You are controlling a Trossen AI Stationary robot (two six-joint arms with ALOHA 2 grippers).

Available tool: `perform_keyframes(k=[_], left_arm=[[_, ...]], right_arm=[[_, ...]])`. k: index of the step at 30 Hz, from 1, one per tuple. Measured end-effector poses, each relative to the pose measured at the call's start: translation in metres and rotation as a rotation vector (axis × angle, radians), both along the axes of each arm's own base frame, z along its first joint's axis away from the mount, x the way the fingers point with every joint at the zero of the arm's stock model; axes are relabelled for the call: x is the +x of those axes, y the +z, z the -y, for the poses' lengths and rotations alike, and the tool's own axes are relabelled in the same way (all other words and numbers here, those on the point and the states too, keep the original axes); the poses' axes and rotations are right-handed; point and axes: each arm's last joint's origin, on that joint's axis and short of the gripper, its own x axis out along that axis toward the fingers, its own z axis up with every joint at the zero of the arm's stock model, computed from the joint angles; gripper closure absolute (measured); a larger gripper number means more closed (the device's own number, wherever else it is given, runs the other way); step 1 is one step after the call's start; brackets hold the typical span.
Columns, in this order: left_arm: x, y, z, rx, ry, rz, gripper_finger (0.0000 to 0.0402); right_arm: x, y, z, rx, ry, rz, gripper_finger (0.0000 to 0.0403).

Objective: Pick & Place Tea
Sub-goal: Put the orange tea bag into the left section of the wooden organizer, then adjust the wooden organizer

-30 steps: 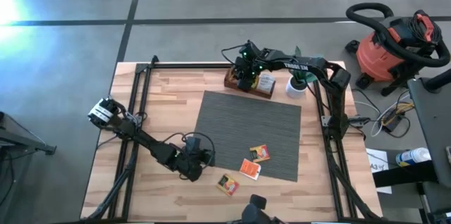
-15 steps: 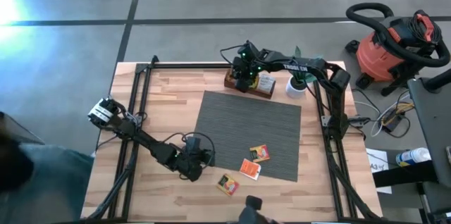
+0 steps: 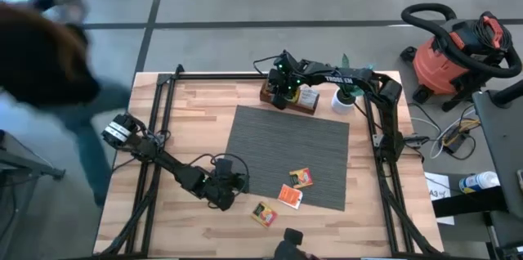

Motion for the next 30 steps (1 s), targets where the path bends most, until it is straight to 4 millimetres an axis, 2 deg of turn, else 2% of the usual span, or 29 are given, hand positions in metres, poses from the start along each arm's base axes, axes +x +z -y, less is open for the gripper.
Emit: perform_keyframes(k=[11,23,30], left_arm=[[0.000,0.000,0.000,0.010,0.009,0.005,0.0291],[0.000,0.000,0.000,0.013,0.008,0.006,0.0291],[-0.001,0.000,0.001,0.020,0.001,0.003,0.0291]], right_arm=[[0.002,0.010,0.001,0.033,-0.048,0.010,0.0383],[-0.002,0.012,-0.002,0.060,-0.063,-0.019,0.0281],[-0.009,0.042,-0.004,-0.027,-0.082,0.022,0.0253]])
